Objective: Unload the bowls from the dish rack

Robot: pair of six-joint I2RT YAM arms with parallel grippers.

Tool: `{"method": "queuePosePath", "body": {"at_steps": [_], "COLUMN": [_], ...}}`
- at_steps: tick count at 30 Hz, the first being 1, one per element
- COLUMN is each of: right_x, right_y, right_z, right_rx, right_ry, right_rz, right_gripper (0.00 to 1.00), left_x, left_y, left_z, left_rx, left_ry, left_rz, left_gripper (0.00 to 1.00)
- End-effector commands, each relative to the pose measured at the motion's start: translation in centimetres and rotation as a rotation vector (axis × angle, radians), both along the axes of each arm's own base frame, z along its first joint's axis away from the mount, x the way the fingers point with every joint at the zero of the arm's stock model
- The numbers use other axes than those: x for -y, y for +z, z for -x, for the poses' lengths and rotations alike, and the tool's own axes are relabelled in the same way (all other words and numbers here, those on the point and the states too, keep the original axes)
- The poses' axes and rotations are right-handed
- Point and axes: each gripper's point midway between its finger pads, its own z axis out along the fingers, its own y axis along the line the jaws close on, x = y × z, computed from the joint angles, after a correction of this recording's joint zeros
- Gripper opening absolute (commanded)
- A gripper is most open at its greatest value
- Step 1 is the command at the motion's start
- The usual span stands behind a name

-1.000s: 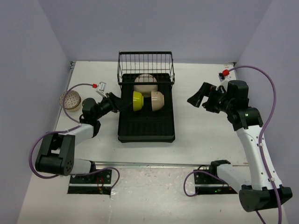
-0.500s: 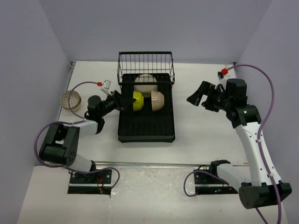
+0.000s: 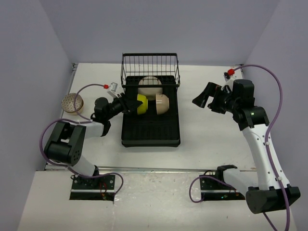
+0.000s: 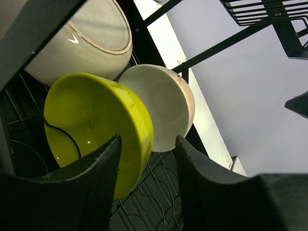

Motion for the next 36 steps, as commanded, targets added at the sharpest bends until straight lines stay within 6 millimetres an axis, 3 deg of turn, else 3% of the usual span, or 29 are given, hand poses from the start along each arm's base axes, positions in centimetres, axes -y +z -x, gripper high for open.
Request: {"method": "queuePosePath", "body": {"at_steps": [1,15,26,30,36], "right_x": [-0.2,-0.1,0.1,0.1,0.3], "right_y": [1.0,0.0,0.4,0.3,0.2], "right_z": [-0.6,-0.5,-0.4,-0.3,-0.2], "right_rx": [0.048,0.033,0.042,0.041,0.042], "right_ry": [0.013,0.012,0.011,0.01,0.006], "right_rz": [0.005,0.011,0.024,0.026,0.034], "right_gripper": [0.99,0.99,0.99,0.99,0.99], "left_x": [0.3,0.3,0.9,1.0,1.2], "left_y": [1.8,0.3,-1.4,-1.4,-1.4], "left_z": [-1.3,-2.2,-1.6,-1.2,-1.0], "left_rx": [0.074,0.019,-0.036,-0.037,-0.043], "left_ry": [0.016,0.038,0.003,-0.01,-0.028], "left_rz": [0.007,-0.019,0.016,0.042,0.061], "left_gripper": [0.47,0.21,0.1,0.01,0.0]}}
